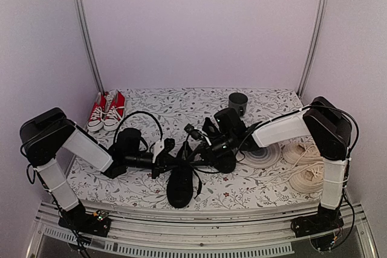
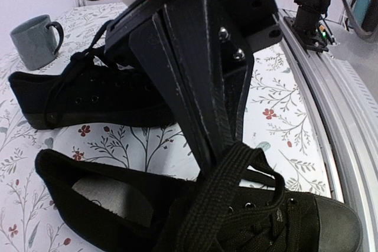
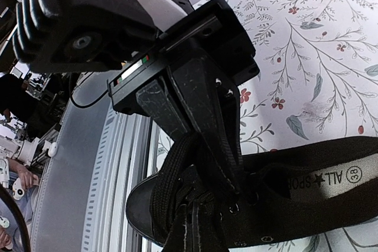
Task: Tie the shoes
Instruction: Tie the loops with the shoelace on the shoe.
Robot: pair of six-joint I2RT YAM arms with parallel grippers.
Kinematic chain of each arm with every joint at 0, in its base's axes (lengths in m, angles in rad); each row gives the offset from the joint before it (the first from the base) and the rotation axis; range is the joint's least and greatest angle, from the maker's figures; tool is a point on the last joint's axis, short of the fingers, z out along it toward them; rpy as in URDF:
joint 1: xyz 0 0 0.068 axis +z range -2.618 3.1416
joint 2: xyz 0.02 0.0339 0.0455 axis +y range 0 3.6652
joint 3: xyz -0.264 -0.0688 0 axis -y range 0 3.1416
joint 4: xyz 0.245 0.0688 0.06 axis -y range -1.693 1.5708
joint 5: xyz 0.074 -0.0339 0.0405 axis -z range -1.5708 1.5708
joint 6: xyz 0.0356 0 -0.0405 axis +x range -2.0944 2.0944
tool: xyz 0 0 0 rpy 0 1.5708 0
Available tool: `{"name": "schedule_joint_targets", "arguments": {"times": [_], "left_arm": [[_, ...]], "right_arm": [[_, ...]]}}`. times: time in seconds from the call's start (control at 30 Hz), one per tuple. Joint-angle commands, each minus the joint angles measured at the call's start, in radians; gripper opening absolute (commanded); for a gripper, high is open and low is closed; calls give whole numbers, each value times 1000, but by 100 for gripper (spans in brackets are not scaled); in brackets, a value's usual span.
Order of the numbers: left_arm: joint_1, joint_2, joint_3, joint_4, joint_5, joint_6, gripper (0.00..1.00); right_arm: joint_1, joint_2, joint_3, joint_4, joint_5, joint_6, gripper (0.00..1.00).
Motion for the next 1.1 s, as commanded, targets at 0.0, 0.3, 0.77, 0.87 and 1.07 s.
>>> {"name": "schedule_joint_targets", "arguments": {"times": [0.0, 0.3, 0.77, 0.87, 1.07], "left_arm": [[14, -1, -6, 11, 4, 2, 0], [15, -2, -2, 19, 12, 3, 0], [15, -3, -8, 30, 24, -3, 0], [15, 0, -7, 30, 26, -2, 0], [14, -1, -7, 28, 29, -3, 0]], "right_arm": [[4, -56, -15, -14, -10, -23, 1], [12, -3, 44, -9, 71, -32, 23], [26, 79, 123, -3, 12, -47, 37], [34, 86, 134, -21, 22, -55, 39], [35, 84, 143, -26, 40, -55, 12]]}}
